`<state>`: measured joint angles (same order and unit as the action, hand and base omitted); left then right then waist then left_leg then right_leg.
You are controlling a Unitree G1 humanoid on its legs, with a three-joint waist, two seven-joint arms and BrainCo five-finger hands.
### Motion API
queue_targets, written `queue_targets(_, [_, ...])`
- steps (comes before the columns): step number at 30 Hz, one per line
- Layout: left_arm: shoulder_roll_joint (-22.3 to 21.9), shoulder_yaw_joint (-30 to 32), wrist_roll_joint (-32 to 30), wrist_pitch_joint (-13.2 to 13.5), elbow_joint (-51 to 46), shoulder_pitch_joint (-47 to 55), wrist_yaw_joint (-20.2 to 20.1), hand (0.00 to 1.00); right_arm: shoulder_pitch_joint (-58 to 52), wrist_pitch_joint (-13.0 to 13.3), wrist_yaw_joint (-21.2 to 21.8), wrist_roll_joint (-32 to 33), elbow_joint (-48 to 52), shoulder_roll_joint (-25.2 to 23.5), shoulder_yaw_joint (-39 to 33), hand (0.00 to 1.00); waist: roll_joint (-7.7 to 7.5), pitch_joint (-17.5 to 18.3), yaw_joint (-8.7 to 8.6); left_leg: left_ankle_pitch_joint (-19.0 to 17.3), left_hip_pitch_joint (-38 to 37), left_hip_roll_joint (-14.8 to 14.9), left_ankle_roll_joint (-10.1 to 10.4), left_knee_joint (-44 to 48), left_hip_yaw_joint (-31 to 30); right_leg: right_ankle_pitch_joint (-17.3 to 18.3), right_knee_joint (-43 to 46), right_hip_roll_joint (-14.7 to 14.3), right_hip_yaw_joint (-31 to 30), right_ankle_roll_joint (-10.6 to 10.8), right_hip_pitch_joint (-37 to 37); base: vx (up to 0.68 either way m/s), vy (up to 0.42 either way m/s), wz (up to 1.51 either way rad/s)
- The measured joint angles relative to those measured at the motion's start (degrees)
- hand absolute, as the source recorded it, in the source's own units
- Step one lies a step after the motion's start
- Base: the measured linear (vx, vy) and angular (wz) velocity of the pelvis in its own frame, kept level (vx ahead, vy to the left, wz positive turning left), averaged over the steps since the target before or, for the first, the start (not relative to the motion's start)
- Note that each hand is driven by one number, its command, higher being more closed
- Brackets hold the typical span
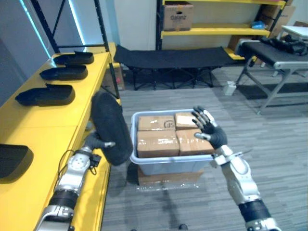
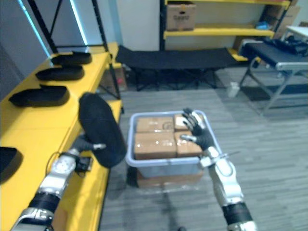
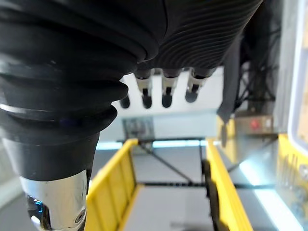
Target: Walk over and take plastic housings, then place them on the shelf
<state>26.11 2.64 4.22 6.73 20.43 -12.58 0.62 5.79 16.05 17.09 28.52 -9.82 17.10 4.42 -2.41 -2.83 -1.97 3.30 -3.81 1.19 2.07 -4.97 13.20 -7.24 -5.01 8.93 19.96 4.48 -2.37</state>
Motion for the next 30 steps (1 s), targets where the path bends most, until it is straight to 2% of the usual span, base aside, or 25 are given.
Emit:
queue_targets(3, [-4.5, 4.9, 2.7, 5.1, -12.9, 4.9, 1.9, 1.0, -2.9, 0.4, -1.7, 0.0, 0.0, -3.3, -2.6, 0.0, 0.09, -0.1, 0.57, -0.2, -0.1, 0.0, -0.1, 0.1, -0.2, 0.1, 0.4, -0.1, 0.3, 0.1, -0.2, 0.05, -0.003, 0.03])
queue_targets(5, [-8.7, 7.6, 5.4, 10.8, -24.5, 9.3, 2.1, 1.0, -4.2, 1.5, -3.7, 0.0, 0.1, -5.9, -4.4, 0.0, 0.25, -0.2, 1.3, -0.4, -0.2, -0.1, -0.1, 0.1, -0.3, 0.1, 0.5, -0.1, 0.4, 0.2, -0.5, 0.04, 0.004, 0.04])
queue_targets(8, [-12.7, 10.3, 7.6, 16.8, -33.7, 12.7, 1.6, 1.0, -4.6, 2.5, -5.2, 0.0, 0.4, -8.9, -5.4, 0.0, 0.53, -0.3, 1.65, -0.5, -0.5, -0.2, -0.2, 0.0, -0.6, 0.7, 0.5, 0.0, 0.6, 0.4, -1.0, 0.01, 0.004, 0.05])
queue_targets(10, [-13.9, 10.8, 8.8, 18.1, -35.5, 13.4, 1.4, 1.0, -4.8, 2.9, -6.1, 0.0, 0.7, -9.7, -5.4, 0.0, 0.71, -0.4, 2.05, -0.6, -0.8, -0.2, 0.0, 0.0, -0.7, 1.2, 0.5, 0.0, 0.7, 0.4, -1.3, -0.01, 0.001, 0.02])
queue_targets(17, [-16.5, 12.2, 9.8, 18.3, -37.9, 19.8, 0.9, 1.0, -5.6, 3.4, -7.3, 0.0, 3.7, -12.8, -5.1, 0.0, 1.05, -0.7, 2.4, -1.1, -0.8, -0.2, 0.2, 0.0, -1.6, 1.7, 0.0, 0.1, 2.1, 0.5, -1.7, 0.0, -0.001, 0.08])
queue_targets(20, [-18.6, 12.5, 13.7, 18.3, -39.0, 21.1, 0.9, 1.0, -5.6, 3.4, -7.3, 0.0, 3.7, -13.1, -4.0, 0.0, 1.03, -0.7, 2.8, -1.2, -0.6, -0.2, 0.1, 0.0, -1.8, 1.9, 0.0, 0.1, 2.3, 0.5, -1.7, 0.05, -0.001, 0.05])
queue_targets(23, [-20.2, 13.0, 15.1, 18.3, -40.5, 21.8, 1.0, 1.0, -5.7, 3.4, -7.2, 0.1, 3.7, -13.4, -2.6, 0.0, 1.02, -0.7, 2.9, -1.1, -0.4, -0.3, 0.0, 0.3, -2.5, 1.7, 0.5, 0.1, 3.1, 0.8, -1.9, 0.06, -0.005, 0.09])
queue_targets(27, [-20.5, 13.5, 13.0, 18.3, -41.4, 22.1, 2.4, 1.0, -5.7, 3.4, -6.8, 0.8, 3.6, -13.7, -2.2, 0.0, 0.92, -0.7, 3.33, -1.3, -0.2, -0.3, -0.1, 0.3, -3.3, 1.6, 0.5, 0.1, 3.6, 0.8, -2.2, 0.05, -0.001, 0.11])
queue_targets(30, [-21.0, 15.8, 10.5, 18.3, -41.7, 22.5, 5.0, 1.0, -5.8, 3.3, -4.5, 4.8, 3.6, -13.9, -1.4, 0.0, 0.88, -0.7, 3.48, -1.4, -0.1, -0.5, -0.2, 0.3, -3.5, 1.7, 0.5, 0.1, 3.7, 0.9, -2.2, 0.0, 0.002, 0.01])
